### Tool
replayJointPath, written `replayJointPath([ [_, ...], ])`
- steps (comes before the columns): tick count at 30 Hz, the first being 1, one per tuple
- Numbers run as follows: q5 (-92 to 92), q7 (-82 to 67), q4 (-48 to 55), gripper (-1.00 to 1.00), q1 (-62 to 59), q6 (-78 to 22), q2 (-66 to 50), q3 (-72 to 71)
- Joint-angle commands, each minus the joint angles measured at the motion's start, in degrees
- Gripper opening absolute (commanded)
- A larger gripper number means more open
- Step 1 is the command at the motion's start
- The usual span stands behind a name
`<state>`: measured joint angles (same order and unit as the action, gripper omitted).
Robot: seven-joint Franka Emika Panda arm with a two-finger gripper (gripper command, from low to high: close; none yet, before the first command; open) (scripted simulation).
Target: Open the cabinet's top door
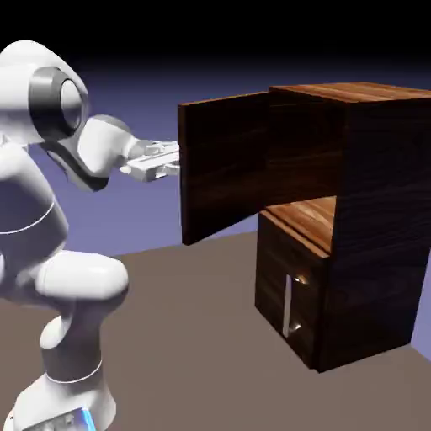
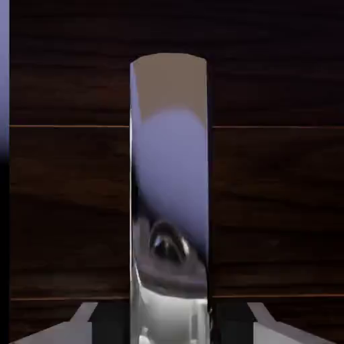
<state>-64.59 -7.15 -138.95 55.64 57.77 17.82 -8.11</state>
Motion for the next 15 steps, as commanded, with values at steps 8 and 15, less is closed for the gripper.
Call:
replayJointPath([
  [8,8.4,5.37,16.61,-1.0,-0.83,-11.99,-14.83,-1.39],
  [15,12.28,8.07,26.59,1.0,-0.94,-18.29,-22.67,-1.0],
])
